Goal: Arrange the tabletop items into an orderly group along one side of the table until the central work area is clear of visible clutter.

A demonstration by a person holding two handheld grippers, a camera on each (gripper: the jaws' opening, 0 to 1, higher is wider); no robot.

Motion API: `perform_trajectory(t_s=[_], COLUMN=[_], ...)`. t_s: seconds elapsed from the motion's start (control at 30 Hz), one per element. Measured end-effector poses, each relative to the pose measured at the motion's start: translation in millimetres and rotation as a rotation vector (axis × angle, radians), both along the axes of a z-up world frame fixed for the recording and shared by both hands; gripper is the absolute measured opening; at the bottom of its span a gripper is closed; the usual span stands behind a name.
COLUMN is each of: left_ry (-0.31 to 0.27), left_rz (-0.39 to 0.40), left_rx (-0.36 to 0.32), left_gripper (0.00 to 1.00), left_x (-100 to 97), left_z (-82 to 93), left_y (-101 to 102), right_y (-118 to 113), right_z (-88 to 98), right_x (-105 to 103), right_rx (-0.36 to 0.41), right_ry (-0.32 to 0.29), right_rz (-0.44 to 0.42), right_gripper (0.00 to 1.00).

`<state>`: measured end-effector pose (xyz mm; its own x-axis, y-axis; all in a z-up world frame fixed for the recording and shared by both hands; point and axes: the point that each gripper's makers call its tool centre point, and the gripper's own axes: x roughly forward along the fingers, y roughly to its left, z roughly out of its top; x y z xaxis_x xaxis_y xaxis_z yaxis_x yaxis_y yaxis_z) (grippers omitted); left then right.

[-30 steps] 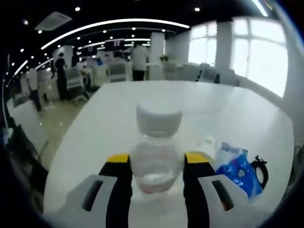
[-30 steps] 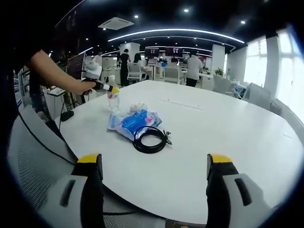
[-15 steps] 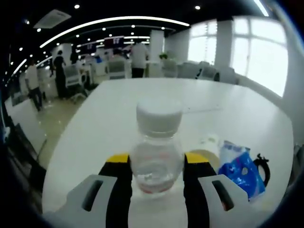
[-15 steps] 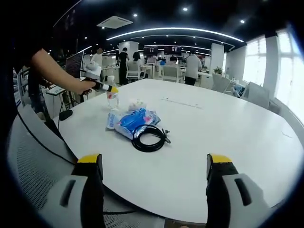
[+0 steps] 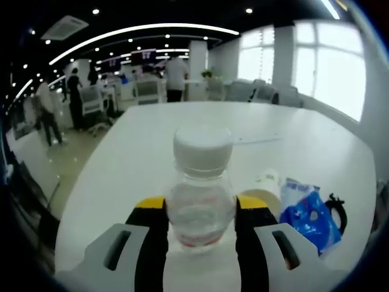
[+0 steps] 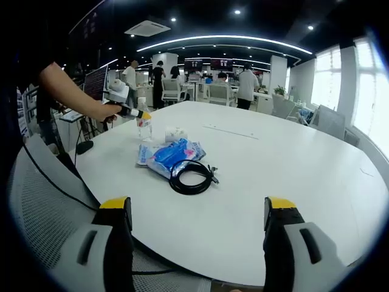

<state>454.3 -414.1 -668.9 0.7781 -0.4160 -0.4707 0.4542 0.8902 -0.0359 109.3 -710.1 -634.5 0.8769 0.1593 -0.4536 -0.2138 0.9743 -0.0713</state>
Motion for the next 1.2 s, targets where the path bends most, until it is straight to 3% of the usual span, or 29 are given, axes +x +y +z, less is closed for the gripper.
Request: perform_trajectory(t_s=[0.57, 0.9, 1.2], left_ry=[-0.001, -0.042, -0.031], left_rz=[0.013, -0.070, -0.095], left_rx=[0.000, 0.052, 0.028], left_gripper=[0.41, 0.47, 0.53], left_x=[-1.1, -11.3, -25.3], left_z=[0.7, 9.4, 18.3], left_y=[-1.0, -3.4, -2.5], right_y=[0.6, 1.9, 3.5], right_z=[0.1, -1.4, -0.6], right_x=[-0.2, -0.5, -0.6], right_rx=[0.004, 0.003, 0.008], right_ry=[-0.001, 0.006, 0.004], right_rz=[0.004, 0.012, 0.017], right_gripper=[0.90, 0.90, 0.90])
